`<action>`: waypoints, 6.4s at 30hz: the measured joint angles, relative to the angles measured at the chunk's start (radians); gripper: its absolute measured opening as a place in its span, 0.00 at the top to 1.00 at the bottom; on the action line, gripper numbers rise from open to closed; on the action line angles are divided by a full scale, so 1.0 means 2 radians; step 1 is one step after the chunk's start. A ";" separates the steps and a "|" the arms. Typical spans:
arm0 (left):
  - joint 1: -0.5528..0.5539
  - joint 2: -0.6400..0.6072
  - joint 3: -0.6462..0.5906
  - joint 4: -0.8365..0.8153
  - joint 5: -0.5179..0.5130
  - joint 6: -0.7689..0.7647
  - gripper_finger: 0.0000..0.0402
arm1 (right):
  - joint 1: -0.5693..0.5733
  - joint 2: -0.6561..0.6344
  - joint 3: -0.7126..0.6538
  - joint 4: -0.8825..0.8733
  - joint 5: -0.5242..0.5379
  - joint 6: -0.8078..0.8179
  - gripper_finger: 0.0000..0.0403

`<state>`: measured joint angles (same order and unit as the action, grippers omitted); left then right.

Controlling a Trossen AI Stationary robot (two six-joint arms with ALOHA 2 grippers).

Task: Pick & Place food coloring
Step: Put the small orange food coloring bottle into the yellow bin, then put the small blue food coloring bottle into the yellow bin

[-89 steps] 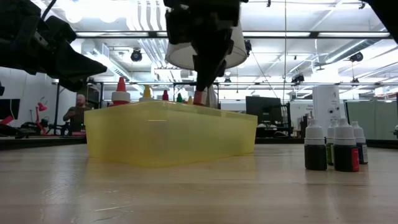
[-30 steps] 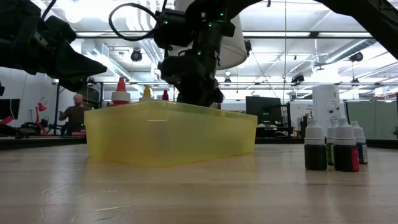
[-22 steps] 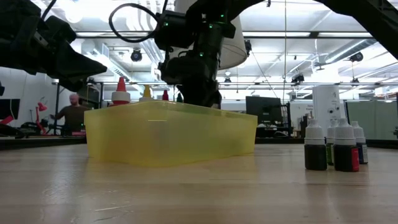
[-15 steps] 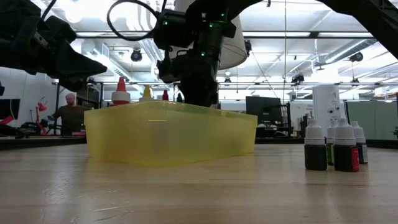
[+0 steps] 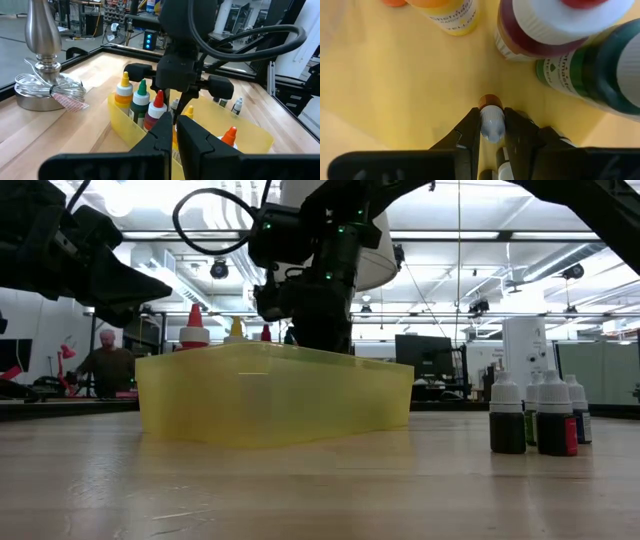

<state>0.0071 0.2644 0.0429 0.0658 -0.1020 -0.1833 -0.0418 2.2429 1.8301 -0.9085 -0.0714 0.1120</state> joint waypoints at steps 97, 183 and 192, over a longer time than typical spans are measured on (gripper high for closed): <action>0.000 0.000 0.000 0.000 0.000 0.000 1.00 | 0.193 -0.319 -0.351 -0.005 -0.004 0.235 0.37; 0.000 0.000 0.000 0.000 0.000 0.000 1.00 | 0.210 -0.259 -0.407 0.079 0.020 0.370 0.81; 0.000 0.000 0.000 0.000 0.000 0.000 1.00 | 0.194 -0.266 -0.367 0.022 0.001 0.344 0.82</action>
<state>0.0071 0.2642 0.0427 0.0658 -0.1020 -0.1833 0.3472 1.7119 1.0961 -0.8635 -0.0689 0.7996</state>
